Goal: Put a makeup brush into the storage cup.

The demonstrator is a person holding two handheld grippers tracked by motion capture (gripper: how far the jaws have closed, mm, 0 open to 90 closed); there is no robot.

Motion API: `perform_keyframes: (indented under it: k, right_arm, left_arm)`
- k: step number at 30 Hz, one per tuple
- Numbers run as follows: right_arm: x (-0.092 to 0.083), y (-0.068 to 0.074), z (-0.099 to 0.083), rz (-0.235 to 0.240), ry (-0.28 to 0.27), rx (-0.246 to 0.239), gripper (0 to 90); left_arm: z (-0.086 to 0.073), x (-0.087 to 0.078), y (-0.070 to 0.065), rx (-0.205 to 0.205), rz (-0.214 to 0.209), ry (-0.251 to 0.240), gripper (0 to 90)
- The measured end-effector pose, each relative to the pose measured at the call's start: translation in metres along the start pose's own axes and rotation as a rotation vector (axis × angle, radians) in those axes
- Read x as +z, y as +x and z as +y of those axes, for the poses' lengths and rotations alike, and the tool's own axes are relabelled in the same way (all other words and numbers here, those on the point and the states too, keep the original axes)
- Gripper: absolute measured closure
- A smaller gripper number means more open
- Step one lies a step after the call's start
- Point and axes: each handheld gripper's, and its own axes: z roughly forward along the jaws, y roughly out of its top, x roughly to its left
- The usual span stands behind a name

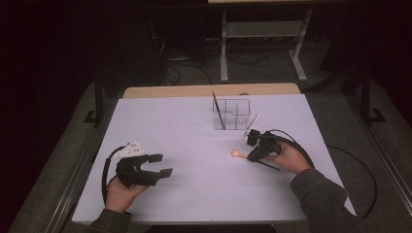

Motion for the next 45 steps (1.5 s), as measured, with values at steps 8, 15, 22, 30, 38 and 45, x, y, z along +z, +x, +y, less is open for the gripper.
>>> perform_keyframes:
  k: [8,15,22,30,38,45]
  right_arm:
    - [-0.008,0.002,-0.002,0.014,-0.036,0.002,82.7]
    - [-0.016,0.007,-0.003,0.021,-0.066,-0.013,82.7]
    - [-0.022,0.014,-0.002,0.017,-0.093,-0.033,82.7]
    - [-0.027,0.020,-0.001,0.016,-0.113,-0.053,82.7]
    - [-0.036,0.027,-0.003,0.020,-0.154,-0.061,82.7]
    - [-0.045,0.035,-0.003,0.028,-0.192,-0.086,82.7]
  left_arm:
    - [0.000,0.000,0.000,-0.002,-0.003,0.001,30.4]
    - [0.000,0.002,-0.001,-0.001,-0.009,-0.001,30.4]
    - [0.003,0.002,-0.003,0.001,-0.027,-0.007,30.2]
    - [0.004,0.006,-0.005,0.004,-0.041,-0.009,30.1]
    - [0.008,0.012,-0.010,0.025,-0.061,0.004,29.2]
    - [0.013,0.015,-0.013,0.037,-0.080,0.016,29.3]
